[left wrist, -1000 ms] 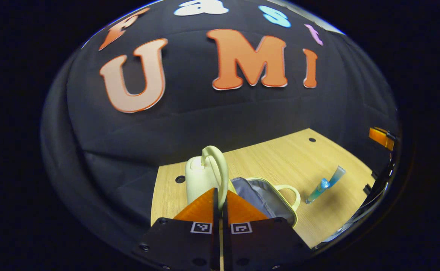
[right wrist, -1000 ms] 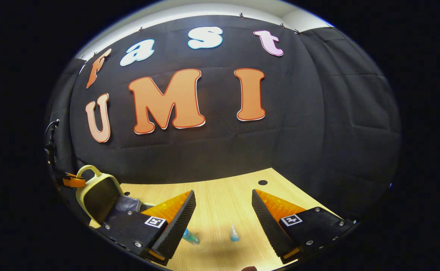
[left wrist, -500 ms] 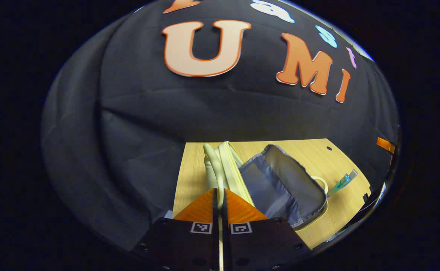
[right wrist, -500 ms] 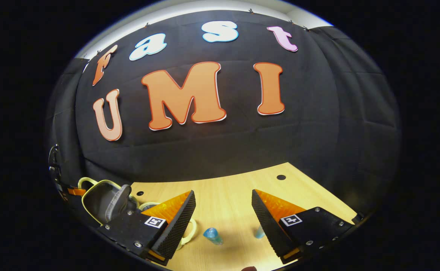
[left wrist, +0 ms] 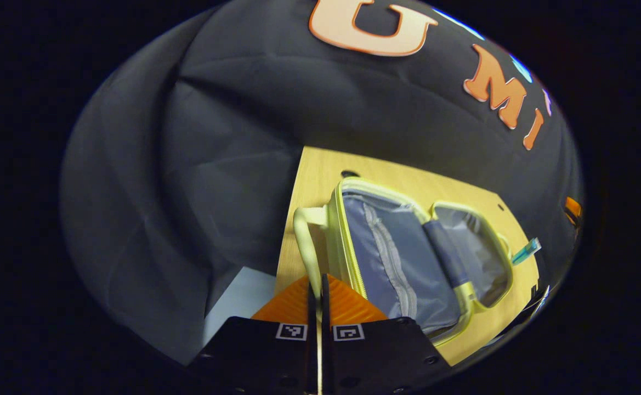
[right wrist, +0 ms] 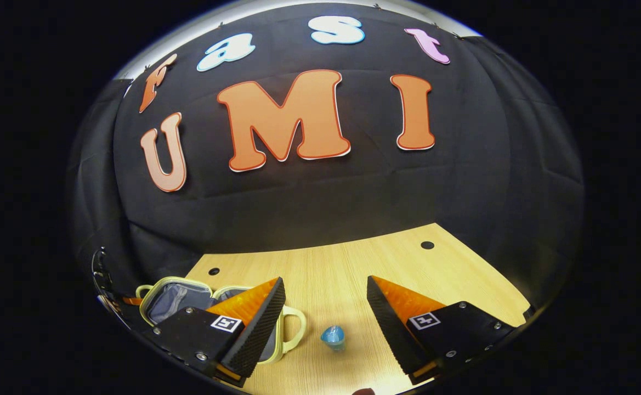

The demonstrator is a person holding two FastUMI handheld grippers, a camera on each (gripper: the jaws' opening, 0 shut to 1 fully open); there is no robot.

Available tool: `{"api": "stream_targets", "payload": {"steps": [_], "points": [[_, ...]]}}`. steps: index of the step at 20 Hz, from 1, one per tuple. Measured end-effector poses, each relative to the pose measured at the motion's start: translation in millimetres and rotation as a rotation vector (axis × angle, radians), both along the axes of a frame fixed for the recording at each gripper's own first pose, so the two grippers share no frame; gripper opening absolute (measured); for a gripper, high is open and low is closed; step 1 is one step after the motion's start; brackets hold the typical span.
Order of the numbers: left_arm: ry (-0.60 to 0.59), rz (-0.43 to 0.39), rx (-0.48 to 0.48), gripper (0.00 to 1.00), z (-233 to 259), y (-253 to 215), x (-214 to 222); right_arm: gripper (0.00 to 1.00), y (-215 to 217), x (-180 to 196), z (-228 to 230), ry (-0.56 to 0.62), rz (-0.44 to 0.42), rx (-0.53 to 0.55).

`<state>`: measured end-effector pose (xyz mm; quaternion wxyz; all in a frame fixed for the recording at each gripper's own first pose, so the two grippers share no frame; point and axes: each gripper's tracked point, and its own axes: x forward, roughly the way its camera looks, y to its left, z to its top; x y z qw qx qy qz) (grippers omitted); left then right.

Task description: First open the suitcase, pack the skin care products into it, and then close the suitcase.

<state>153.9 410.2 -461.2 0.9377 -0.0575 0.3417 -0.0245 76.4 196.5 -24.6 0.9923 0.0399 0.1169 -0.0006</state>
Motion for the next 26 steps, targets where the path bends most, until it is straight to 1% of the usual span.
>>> {"api": "stream_targets", "payload": {"steps": [2,4,5,7,8,9,10,11,12,15,16,18,19,20,23,26], "points": [[0.029,0.009,-0.005,0.03,-19.1,-0.3,2.2,0.95,-2.5,-0.1,-2.8,0.008,-0.011,0.0],[0.031,0.027,-0.029,0.03,-23.5,2.5,3.1,0.95,-5.8,-2.0,-3.3,0.012,-0.02,-0.003],[0.035,0.042,-0.022,0.03,-25.8,5.9,6.4,0.95,-8.1,-3.1,-3.8,0.015,-0.025,-0.007],[0.064,0.056,-0.027,0.11,-32.4,8.2,-0.8,0.95,-12.6,-4.4,-7.1,0.019,-0.033,-0.017],[0.063,0.067,-0.015,0.12,-30.4,15.3,-3.4,0.95,-13.6,-6.0,-9.3,0.023,-0.036,-0.018],[0.054,0.074,-0.012,0.25,-32.5,17.5,-0.1,0.95,-14.7,-6.9,-9.7,0.025,-0.037,-0.015],[0.05,0.082,-0.006,0.26,-28.4,19.6,-2.1,0.95,-15.5,-6.9,-11.3,0.027,-0.037,-0.014],[0.053,0.102,0.022,0.27,-27.6,26.0,-3.1,0.95,-16.4,-7.2,-11.9,0.028,-0.037,-0.014],[0.052,0.127,0.052,0.31,-28.5,32.0,-2.6,0.95,-18.0,-8.9,-13.8,0.029,-0.038,-0.017],[0.013,0.207,0.134,0.91,-3.9,54.4,-8.7,0.95,-24.1,-11.5,-15.6,0.027,-0.038,-0.042],[-0.007,0.23,0.167,0.98,7.6,58.6,-12.0,0.95,-26.5,-12.8,-15.6,0.024,-0.039,-0.052],[-0.075,0.259,0.259,0.99,42.5,64.1,-14.3,0.95,-33.8,-14.4,-15.0,0.018,-0.04,-0.063],[-0.114,0.262,0.298,0.98,65.0,61.2,-12.7,0.95,-37.9,-15.3,-14.6,0.014,-0.041,-0.065],[-0.159,0.261,0.322,0.98,82.7,48.8,-10.2,0.95,-42.5,-15.9,-14.9,0.009,-0.043,-0.066],[-0.283,0.247,0.333,0.97,153.2,8.1,-13.3,0.95,-56.4,-17.5,-14.2,-0.006,-0.04,-0.079],[-0.394,0.224,0.313,0.98,203.4,-59.2,-12.7,0.95,-70.9,-18.8,-12.7,-0.029,-0.018,-0.114]]}}
